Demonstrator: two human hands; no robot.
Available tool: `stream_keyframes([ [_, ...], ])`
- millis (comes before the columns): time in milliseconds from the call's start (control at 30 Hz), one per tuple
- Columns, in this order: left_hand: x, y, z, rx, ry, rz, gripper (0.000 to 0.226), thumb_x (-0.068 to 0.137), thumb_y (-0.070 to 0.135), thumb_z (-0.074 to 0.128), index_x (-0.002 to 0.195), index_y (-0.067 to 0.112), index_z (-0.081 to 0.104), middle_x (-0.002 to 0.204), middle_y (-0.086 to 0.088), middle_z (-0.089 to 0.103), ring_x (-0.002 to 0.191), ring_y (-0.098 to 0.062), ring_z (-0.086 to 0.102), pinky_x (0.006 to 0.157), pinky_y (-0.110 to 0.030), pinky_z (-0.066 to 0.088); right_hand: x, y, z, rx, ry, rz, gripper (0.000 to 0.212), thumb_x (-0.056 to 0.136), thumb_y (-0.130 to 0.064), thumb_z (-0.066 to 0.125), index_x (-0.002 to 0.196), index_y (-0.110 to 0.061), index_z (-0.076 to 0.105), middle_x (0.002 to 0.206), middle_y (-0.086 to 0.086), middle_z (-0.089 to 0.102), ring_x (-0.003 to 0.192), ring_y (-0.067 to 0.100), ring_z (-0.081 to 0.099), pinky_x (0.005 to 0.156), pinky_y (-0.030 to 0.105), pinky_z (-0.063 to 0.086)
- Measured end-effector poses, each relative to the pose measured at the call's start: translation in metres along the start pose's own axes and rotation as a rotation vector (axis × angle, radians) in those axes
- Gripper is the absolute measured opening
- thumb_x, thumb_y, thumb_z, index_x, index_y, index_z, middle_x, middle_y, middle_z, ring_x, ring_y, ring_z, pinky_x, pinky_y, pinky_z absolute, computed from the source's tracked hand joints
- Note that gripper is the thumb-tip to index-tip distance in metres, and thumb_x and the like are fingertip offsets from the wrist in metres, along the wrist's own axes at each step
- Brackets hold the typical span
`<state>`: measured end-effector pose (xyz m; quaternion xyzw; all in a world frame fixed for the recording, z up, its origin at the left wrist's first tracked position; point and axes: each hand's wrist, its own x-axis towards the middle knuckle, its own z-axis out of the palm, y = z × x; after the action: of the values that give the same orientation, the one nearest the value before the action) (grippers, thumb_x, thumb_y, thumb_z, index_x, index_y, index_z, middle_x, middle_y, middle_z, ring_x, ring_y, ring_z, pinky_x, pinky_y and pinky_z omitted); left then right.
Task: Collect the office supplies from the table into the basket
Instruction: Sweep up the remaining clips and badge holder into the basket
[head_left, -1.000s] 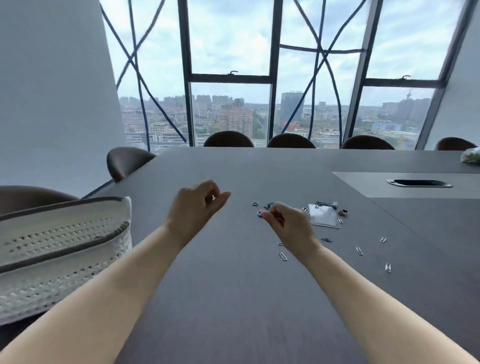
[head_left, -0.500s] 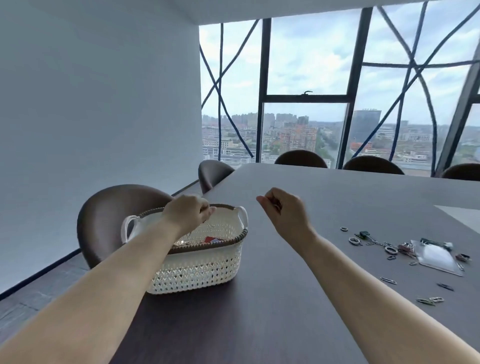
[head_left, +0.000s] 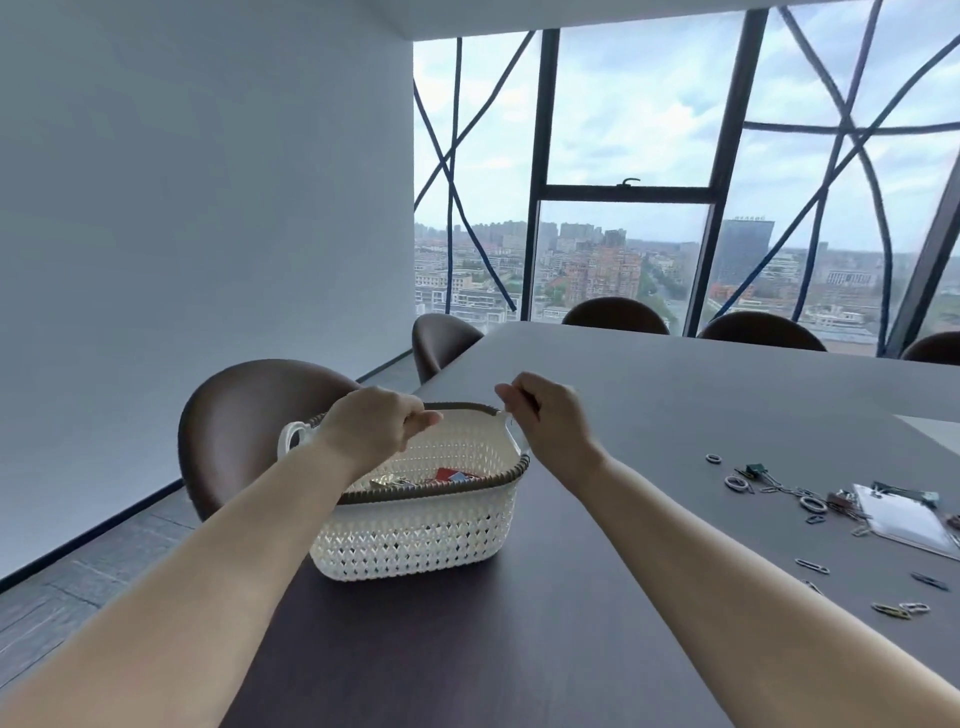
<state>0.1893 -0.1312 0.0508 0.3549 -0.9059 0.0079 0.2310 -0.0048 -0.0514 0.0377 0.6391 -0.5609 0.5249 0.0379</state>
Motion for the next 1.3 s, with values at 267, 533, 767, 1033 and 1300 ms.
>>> stream_keyframes([
  [267, -0.019, -0.023, -0.009, 0.155, 0.096, 0.007, 0.034, 0.088, 0.047, 0.052, 0.084, 0.016, 0.065, 0.077, 0.006, 0.057, 0.079, -0.017, 0.061, 0.068, -0.027, 0.046, 0.028, -0.021, 0.045, -0.034, -0.038, -0.014, 0.039, 0.093, -0.028, 0.05, 0.066, 0.001, 0.053, 0.061, 0.015, 0.06, 0.059, 0.036, 0.058, 0.055, 0.039, 0.047],
  [533, -0.033, -0.034, -0.019, 0.164, 0.231, -0.043, 0.031, 0.093, 0.039, 0.048, 0.08, 0.015, 0.064, 0.078, 0.0, 0.067, 0.073, -0.019, 0.061, 0.057, -0.026, 0.037, 0.028, -0.025, 0.057, -0.272, -0.355, 0.139, 0.044, 0.094, -0.04, 0.028, 0.087, -0.015, 0.062, 0.1, 0.004, 0.065, 0.095, 0.021, 0.055, 0.085, 0.041, 0.047],
  [767, -0.029, -0.015, -0.016, 0.117, 0.277, -0.026, 0.018, 0.089, 0.029, 0.053, 0.092, 0.017, 0.066, 0.089, 0.002, 0.068, 0.075, -0.017, 0.063, 0.06, -0.023, 0.043, 0.015, -0.024, 0.019, -0.307, -0.219, 0.06, 0.02, 0.093, -0.02, 0.045, 0.102, -0.017, 0.063, 0.093, 0.005, 0.071, 0.081, 0.024, 0.064, 0.071, 0.035, 0.054],
  [1033, 0.014, 0.107, 0.036, 0.067, 0.37, 0.331, 0.012, 0.075, 0.026, 0.059, 0.079, 0.019, 0.068, 0.077, 0.003, 0.066, 0.069, -0.019, 0.067, 0.05, -0.029, 0.052, -0.051, 0.041, -0.114, -0.464, -0.022, 0.274, 0.017, 0.09, -0.018, 0.05, 0.1, -0.018, 0.064, 0.083, 0.001, 0.069, 0.078, 0.024, 0.063, 0.067, 0.029, 0.048],
  [1300, 0.06, 0.252, 0.153, -0.166, -0.168, 0.341, 0.051, 0.092, 0.042, 0.047, 0.136, 0.018, 0.038, 0.142, 0.0, 0.038, 0.133, -0.019, 0.033, 0.106, -0.033, 0.034, -0.152, 0.147, -0.248, -0.773, -0.046, 0.671, 0.036, 0.089, -0.035, 0.052, 0.119, -0.017, 0.056, 0.126, 0.005, 0.058, 0.122, 0.025, 0.047, 0.1, 0.034, 0.037],
])
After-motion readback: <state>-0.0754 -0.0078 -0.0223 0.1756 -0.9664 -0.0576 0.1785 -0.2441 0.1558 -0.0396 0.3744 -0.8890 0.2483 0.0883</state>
